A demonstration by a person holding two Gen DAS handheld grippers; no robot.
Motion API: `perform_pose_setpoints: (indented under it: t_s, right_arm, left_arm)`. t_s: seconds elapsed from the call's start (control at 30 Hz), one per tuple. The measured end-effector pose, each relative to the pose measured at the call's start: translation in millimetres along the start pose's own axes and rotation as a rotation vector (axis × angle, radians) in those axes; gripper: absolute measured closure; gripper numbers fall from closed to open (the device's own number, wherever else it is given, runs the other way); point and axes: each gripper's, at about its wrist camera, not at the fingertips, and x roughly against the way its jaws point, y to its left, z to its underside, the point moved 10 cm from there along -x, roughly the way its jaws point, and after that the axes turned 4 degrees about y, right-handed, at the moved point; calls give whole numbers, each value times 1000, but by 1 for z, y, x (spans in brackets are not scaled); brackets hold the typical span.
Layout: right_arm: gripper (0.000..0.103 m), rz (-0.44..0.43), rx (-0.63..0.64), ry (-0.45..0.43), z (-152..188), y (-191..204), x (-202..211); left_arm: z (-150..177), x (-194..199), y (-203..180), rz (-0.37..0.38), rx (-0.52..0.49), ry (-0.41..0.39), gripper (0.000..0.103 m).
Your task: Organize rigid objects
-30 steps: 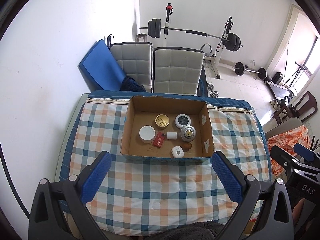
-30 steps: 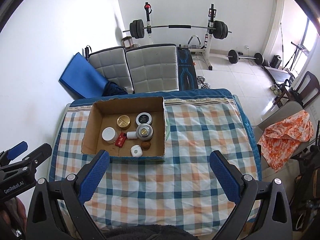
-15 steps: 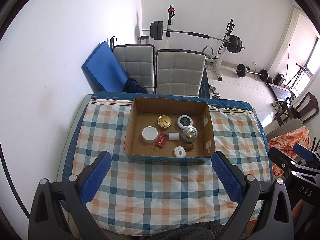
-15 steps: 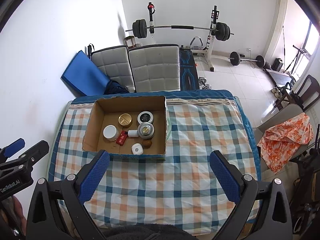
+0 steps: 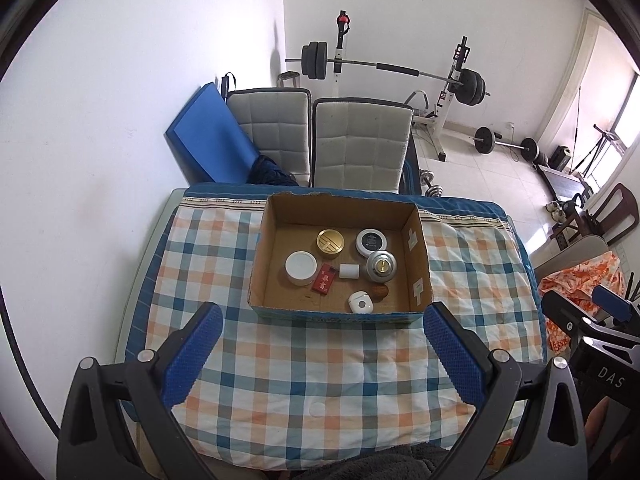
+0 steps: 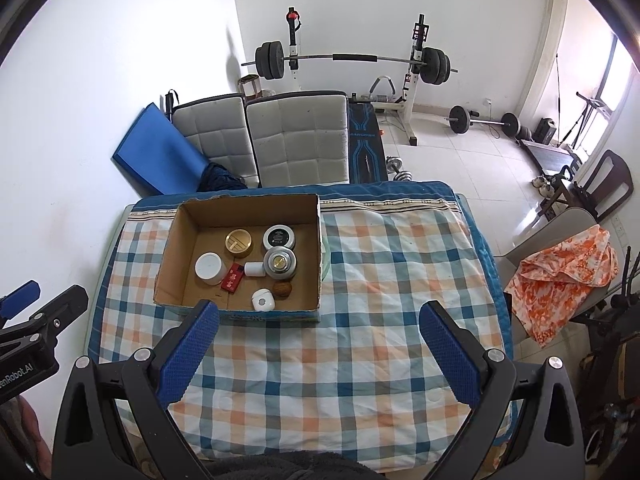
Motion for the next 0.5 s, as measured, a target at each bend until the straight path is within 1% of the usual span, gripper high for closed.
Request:
perform_pose_setpoints:
  t_s: [0.5]
  right_arm:
    - [1,20,-16,-16,-1,-9,3]
  left_arm:
    - [-4,0,-4,5,-10,-1,0]
